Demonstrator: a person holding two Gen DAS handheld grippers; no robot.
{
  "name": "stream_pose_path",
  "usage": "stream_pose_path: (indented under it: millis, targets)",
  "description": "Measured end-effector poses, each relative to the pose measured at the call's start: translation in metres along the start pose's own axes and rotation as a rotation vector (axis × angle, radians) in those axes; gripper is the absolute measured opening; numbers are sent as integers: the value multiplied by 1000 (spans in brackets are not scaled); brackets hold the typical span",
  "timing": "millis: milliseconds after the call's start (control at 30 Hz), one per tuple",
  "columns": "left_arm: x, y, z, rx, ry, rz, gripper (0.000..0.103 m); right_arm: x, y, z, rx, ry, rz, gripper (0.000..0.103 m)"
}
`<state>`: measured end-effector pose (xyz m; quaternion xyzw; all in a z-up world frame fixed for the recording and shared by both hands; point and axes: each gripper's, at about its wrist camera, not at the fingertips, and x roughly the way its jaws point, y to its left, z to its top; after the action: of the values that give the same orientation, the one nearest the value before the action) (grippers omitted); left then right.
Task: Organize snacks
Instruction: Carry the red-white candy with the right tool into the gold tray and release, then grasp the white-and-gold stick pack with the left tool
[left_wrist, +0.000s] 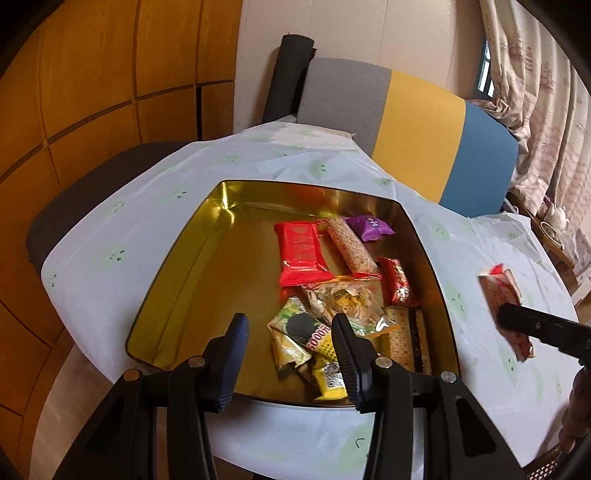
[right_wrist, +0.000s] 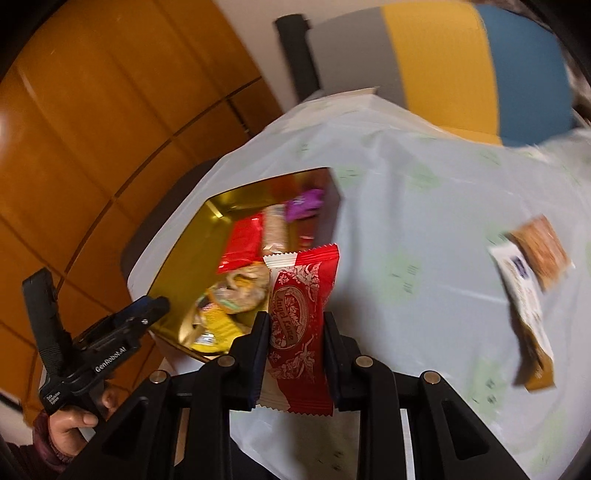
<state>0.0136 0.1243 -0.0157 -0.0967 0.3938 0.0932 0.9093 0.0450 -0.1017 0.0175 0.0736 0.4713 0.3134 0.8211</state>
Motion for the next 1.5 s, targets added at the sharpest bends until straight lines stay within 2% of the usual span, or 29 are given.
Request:
stream_pose_path:
  millis: [267, 400, 633, 900, 1033, 1133, 1500]
  targets:
    - [-2, 11, 2, -17, -7, 18, 46, 46, 40, 19, -127, 69, -28, 27]
    - [-2, 16, 3, -26, -11, 25, 46, 80, 49, 21, -193, 127, -107, 27]
    - [-1, 22, 1, -34, -4, 43, 46, 122, 56, 14, -255, 207, -159, 28]
    - [-1, 21, 0, -32, -4, 43, 46, 113, 68, 9, -300, 182, -150, 31]
    - [-4, 19, -1, -27, -11, 41, 46, 107, 64, 8, -279, 168, -135, 33]
    - [-7, 18, -1, -25, -16, 40, 46, 99, 63, 8, -265, 150, -118, 39]
    - [-15, 13, -1, -9, -31, 35, 46, 70, 68, 6, -266, 84, -103, 39]
